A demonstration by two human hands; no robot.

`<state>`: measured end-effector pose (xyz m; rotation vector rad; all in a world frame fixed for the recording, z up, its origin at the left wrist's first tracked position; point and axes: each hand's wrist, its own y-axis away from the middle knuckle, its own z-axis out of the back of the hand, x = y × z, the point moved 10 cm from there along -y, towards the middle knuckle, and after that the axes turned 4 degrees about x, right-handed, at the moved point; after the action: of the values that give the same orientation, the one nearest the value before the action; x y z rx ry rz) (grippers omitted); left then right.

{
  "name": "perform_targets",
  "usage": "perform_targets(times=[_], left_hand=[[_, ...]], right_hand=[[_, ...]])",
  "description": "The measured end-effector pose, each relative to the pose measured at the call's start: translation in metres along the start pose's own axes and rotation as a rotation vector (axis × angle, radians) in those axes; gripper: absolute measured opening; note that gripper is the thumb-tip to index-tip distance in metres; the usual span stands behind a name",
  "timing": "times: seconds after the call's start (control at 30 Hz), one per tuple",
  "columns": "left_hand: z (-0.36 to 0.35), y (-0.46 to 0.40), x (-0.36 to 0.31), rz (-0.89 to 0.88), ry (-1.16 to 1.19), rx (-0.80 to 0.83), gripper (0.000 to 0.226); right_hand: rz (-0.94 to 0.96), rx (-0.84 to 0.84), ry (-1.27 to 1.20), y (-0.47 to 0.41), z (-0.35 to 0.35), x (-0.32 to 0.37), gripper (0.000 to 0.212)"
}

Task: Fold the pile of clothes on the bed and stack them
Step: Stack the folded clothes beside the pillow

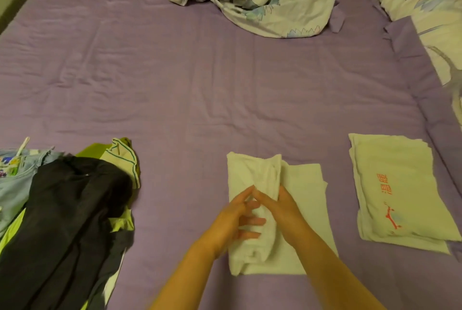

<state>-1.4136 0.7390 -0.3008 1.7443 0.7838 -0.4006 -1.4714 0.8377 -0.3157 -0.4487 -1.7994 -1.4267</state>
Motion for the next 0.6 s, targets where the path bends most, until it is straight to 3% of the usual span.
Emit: perform_targets(times=[0.07,0.13,0.2,0.33,0.6], left_hand=[[-0.013,-0.003,0.015,0.018,0.065,-0.015,0.032],[-0.009,-0.005,0.027,-0.018,-0.023,-0.151,0.033],[-0.001,-0.006,0.04,-0.034,-0.278,-0.28,0.041],[-0.009,-0.01,0.055,-0.063,-0.725,-0.339,0.054],[-0.003,-0.029,0.052,0.0,-0.723,-0.42,0.065]], right_hand=[[-0.04,-0.104,0.055,0.003,0.035,-0.015,0.042],[-0.037,-0.158,0.132,0.012,0.065,-0.024,0.056],[0.029,-0.217,0.237,0.022,0.094,-0.021,0.062],[0.102,-0.252,0.357,0.028,0.131,-0.013,0.069],[0.157,-0.176,0.342,0.002,0.134,-0.002,0.067]])
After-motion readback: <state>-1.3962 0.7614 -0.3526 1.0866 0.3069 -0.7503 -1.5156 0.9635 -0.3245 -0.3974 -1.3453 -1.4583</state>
